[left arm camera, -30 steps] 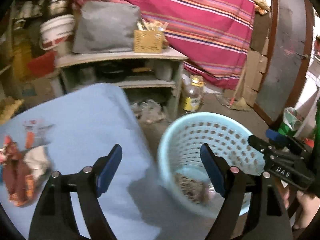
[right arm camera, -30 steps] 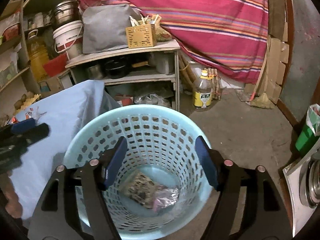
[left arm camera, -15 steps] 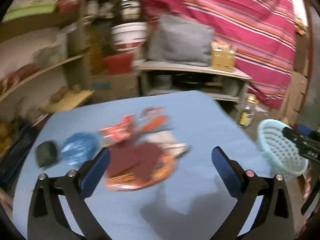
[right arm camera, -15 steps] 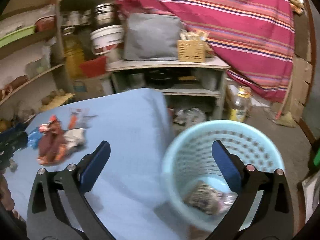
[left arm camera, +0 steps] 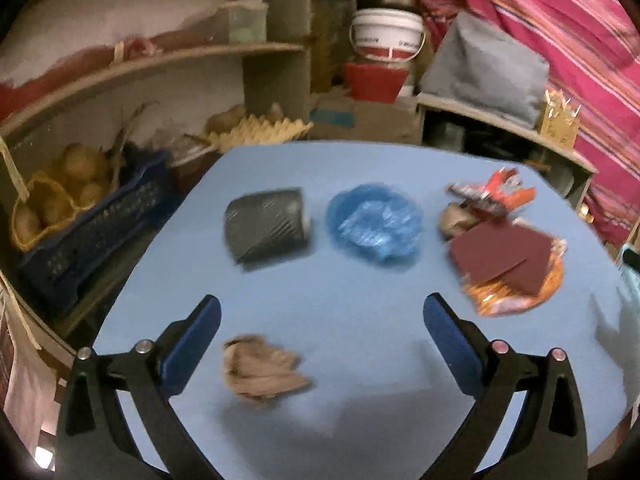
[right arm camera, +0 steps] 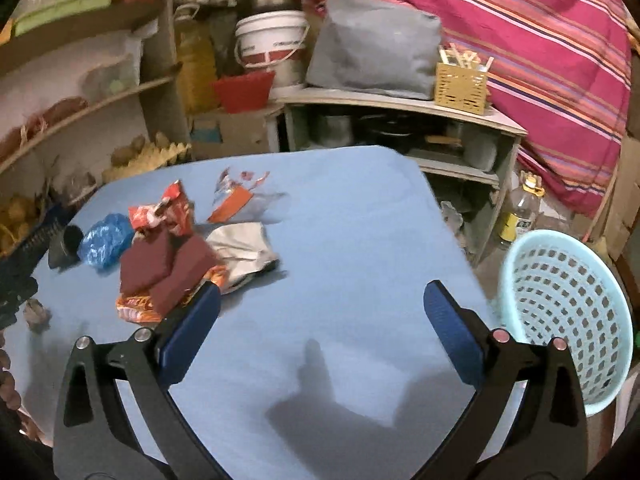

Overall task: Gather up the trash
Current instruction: 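Move the left tool back to the table and grasp the crumpled brown paper, then grasp the maroon scouring pad with the right tool while the left holds the brown paper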

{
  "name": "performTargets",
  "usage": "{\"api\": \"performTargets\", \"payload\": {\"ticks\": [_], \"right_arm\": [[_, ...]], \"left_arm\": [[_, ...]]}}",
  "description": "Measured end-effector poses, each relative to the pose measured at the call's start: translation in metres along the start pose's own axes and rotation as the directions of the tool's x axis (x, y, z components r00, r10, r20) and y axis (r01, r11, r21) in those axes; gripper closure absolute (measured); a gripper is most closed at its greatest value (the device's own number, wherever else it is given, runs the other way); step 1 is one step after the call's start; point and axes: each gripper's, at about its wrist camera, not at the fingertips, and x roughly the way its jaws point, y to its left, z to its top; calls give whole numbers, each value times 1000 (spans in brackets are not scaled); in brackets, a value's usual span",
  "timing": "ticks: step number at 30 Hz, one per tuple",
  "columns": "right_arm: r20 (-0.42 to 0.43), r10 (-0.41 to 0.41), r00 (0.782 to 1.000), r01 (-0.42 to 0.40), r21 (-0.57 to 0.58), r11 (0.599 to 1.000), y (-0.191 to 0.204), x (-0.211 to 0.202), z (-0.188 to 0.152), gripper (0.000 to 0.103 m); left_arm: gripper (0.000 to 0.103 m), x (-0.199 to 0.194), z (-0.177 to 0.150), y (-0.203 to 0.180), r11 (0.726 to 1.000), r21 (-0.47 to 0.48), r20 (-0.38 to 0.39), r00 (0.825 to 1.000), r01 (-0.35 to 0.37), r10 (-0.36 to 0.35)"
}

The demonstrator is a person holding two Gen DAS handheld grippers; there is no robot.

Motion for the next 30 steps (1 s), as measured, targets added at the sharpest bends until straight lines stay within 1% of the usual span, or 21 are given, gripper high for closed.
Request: {"api": "performTargets", "payload": {"ticks": [2,3,7,10,13,14,15,16,18,19,21,24,26,28,30], "right_arm": [[-3,6,1000,-6,-12,1000,11,4,0,4],[-9,6,1000,-7,-24,1000,19,7,1,4],[-45,-4,999,2,-35,999,39,21,0,4],[-64,6,998,-8,-30,1000,49,29,0,4],[-68,1,998,-4,-53,999,63,33,0,4],[-66,-3,998,-1,-62,998,66,34,0,4],[-65,-6,998,1,-73,997,70,35,0,4],[-68,-9,998,3,-84,996,75,37,0,4],[-75,-9,997,1,-96,995,81,40,0,4],[-80,-9,997,1,-99,995,84,43,0,4],[-86,-4,996,-5,-101,995,91,47,0,4],[-98,12,995,-23,-116,993,105,55,-1,4],[-103,27,994,-40,-129,991,116,59,-1,4],[-101,36,994,-51,-146,988,128,63,0,4],[-92,25,995,-41,-178,983,144,67,1,4]], "left_arm": [[4,5,-7,4,1000,19,-26,999,-21,22],[4,8,-11,10,1000,13,-42,999,-20,20],[4,18,-17,27,999,-39,-83,996,18,-21],[4,22,-16,29,998,-46,-98,994,51,-55],[6,24,-18,31,997,-41,-113,992,59,-63],[11,24,-18,31,997,-40,-113,991,62,-66],[20,26,-18,32,997,-35,-116,991,63,-67],[25,28,-19,32,998,-27,-127,990,63,-66],[47,35,-21,35,996,-26,-171,982,81,-84],[48,38,-21,37,995,-35,-188,977,93,-98],[48,37,-21,39,994,-40,-181,977,103,-108],[52,39,-19,36,996,-18,-180,979,93,-94],[52,41,-16,37,996,-20,-179,980,89,-91],[52,45,-9,41,996,-36,-169,982,81,-86],[52,48,0,48,995,-65,-152,985,72,-82]]}}
